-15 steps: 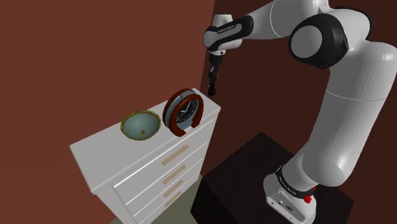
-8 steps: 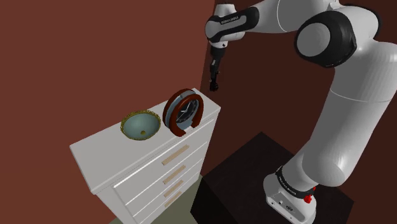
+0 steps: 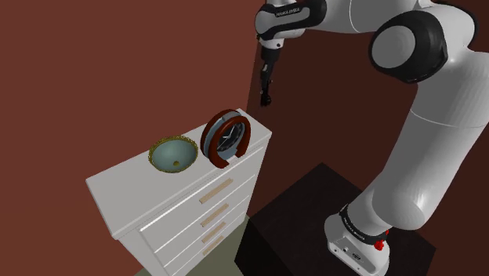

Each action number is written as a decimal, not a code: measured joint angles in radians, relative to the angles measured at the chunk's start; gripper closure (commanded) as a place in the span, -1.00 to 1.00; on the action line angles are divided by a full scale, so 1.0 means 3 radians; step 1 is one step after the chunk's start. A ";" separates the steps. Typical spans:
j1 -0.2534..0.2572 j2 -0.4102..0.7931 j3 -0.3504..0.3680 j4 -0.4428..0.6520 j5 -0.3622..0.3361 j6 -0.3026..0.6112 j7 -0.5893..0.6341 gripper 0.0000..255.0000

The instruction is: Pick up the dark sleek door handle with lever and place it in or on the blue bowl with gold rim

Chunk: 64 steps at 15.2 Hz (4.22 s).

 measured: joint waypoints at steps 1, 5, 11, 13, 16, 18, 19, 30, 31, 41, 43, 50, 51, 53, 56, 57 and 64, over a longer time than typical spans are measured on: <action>-0.0002 -0.0003 -0.0001 0.0037 -0.0001 -0.0040 -0.0001 1.00; -0.0003 -0.0042 -0.0007 0.0178 -0.0013 -0.0218 0.0003 1.00; 0.0149 -0.0151 0.0068 0.0157 -0.0048 -0.0304 0.0233 1.00; 0.0245 -0.0218 0.0120 0.0121 -0.0068 -0.0330 0.0381 1.00; 0.0382 -0.0250 0.0203 0.0096 -0.0080 -0.0337 0.0603 1.00; 0.0463 -0.0286 0.0253 0.0068 -0.0090 -0.0343 0.0735 1.00; 0.0496 -0.0265 0.0276 0.0117 -0.0087 -0.0369 0.0791 1.00; 0.0995 -0.0150 0.0594 0.0363 -0.0099 -0.0488 0.1611 1.00; 0.1032 -0.0092 0.0617 0.0468 -0.0096 -0.0535 0.1673 1.00; 0.1451 0.0526 0.0835 0.1481 -0.0111 -0.0921 0.2319 1.00; 0.1554 0.0717 0.0874 0.1806 -0.0119 -0.1051 0.2461 1.00; 0.1595 0.0725 0.0887 0.1550 -0.0122 -0.0788 0.2512 1.00; 0.1599 0.0726 0.0888 0.1506 -0.0122 -0.0744 0.2516 1.00; 0.1599 0.0730 0.0888 0.1430 -0.0122 -0.0663 0.2513 1.00; 0.1601 0.0735 0.0889 0.1308 -0.0122 -0.0536 0.2514 1.00; 0.1600 0.0726 0.0889 0.1250 -0.0121 -0.0488 0.2511 1.00; 0.1600 0.0764 0.0888 0.0990 -0.0120 -0.0190 0.2503 1.00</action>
